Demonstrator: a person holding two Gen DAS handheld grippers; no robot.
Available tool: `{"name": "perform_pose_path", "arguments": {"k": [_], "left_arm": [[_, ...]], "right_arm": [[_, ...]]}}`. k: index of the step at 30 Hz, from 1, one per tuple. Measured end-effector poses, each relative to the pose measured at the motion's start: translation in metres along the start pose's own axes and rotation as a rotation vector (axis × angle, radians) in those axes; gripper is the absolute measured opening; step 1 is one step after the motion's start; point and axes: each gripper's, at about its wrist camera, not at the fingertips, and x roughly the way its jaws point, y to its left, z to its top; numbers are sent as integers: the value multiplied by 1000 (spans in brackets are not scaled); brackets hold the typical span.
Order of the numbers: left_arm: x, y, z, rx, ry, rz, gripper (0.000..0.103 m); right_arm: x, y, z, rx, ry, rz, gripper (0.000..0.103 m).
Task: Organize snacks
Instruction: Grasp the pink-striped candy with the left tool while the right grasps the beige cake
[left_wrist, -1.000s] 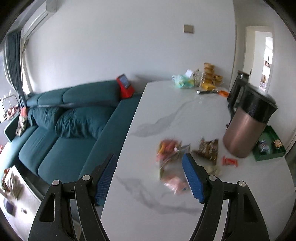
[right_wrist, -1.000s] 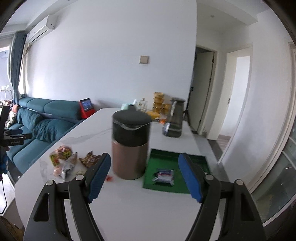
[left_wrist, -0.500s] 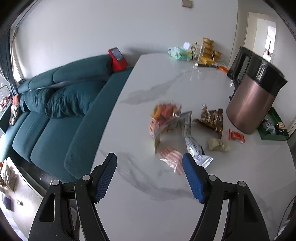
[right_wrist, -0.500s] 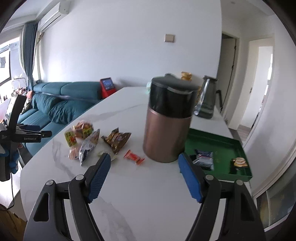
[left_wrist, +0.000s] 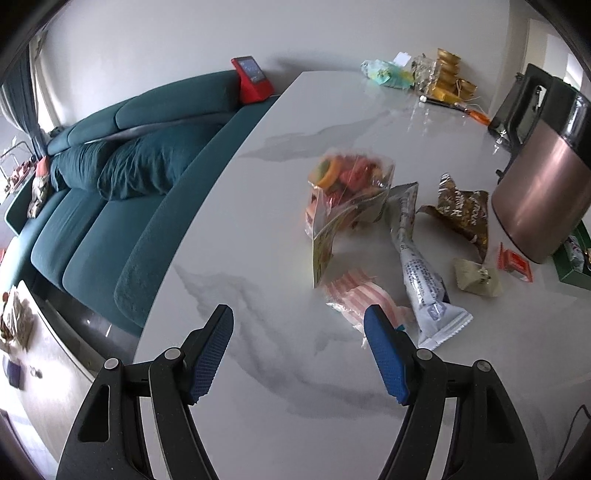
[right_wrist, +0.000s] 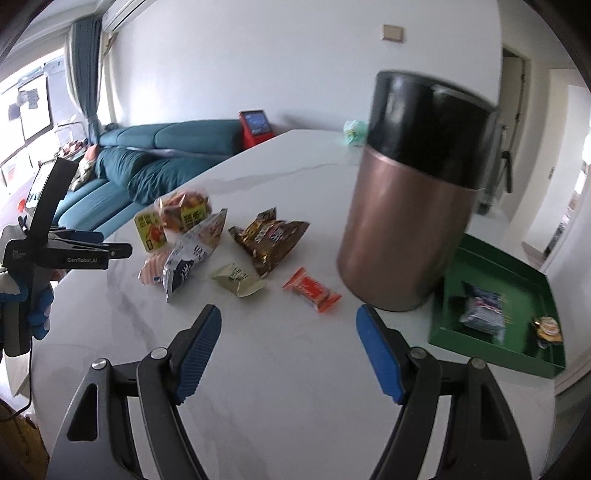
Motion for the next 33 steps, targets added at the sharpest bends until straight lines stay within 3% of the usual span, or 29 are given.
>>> {"name": "perform_pose_path", "arguments": {"k": [11,25,33], "left_arm": [[15,-6,5,-37,28,-14,68],[25,-15,6,-96,51,-15,68],[31,-18,6,-125,64,-33,68]], "right_arm": [[54,26,13,-108,26,144,101],[103,45,30,-158,36,364,101],[124,46,37,-178,61,407,101]]}}
